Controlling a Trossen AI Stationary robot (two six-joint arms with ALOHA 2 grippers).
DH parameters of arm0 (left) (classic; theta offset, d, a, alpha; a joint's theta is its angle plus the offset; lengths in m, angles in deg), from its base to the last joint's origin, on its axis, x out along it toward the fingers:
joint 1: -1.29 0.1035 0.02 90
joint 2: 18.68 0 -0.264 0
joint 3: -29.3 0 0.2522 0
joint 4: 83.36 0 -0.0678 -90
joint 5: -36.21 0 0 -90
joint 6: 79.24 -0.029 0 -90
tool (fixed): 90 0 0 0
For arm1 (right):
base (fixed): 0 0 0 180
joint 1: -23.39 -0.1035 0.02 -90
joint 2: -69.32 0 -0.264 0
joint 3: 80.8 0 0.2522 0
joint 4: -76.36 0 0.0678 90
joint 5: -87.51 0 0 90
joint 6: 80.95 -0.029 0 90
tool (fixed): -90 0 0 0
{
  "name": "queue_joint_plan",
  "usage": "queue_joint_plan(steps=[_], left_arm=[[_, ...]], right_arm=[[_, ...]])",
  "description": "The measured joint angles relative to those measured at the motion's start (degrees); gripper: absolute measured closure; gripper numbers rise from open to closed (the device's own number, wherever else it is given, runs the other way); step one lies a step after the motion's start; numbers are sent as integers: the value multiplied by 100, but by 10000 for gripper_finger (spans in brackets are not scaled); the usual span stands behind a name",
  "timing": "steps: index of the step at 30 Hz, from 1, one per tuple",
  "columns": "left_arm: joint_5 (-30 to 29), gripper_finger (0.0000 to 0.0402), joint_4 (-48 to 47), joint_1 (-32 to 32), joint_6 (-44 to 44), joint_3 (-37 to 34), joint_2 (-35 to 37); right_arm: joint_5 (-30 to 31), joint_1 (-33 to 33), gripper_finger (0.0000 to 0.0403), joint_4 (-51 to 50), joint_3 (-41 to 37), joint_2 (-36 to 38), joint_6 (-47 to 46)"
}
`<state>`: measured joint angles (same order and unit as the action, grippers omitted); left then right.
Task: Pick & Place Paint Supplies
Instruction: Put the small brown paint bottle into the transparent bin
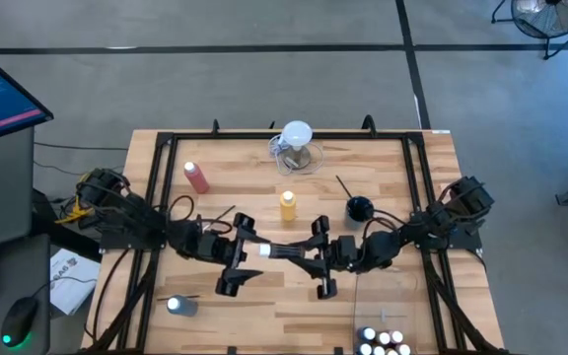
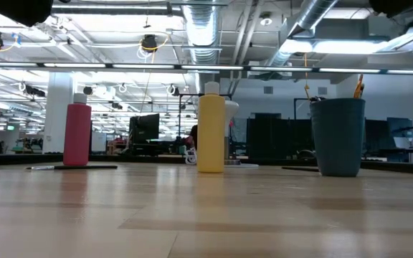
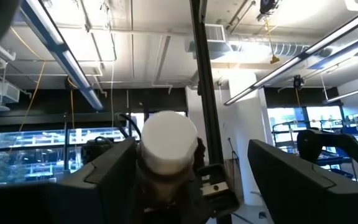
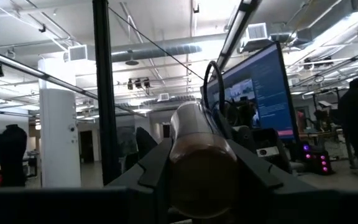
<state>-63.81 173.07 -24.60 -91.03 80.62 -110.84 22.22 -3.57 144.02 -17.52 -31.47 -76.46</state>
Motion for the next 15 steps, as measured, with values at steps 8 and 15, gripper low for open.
queue_joint_plan(steps=[8,15], left_arm=[[-13,155,-31,143,55,15,0],[175,196,-48,149,52,15,0]], right_arm=[[128,141,290,-157,101,-162,-83],[105,33,290,230,92,-173,287]])
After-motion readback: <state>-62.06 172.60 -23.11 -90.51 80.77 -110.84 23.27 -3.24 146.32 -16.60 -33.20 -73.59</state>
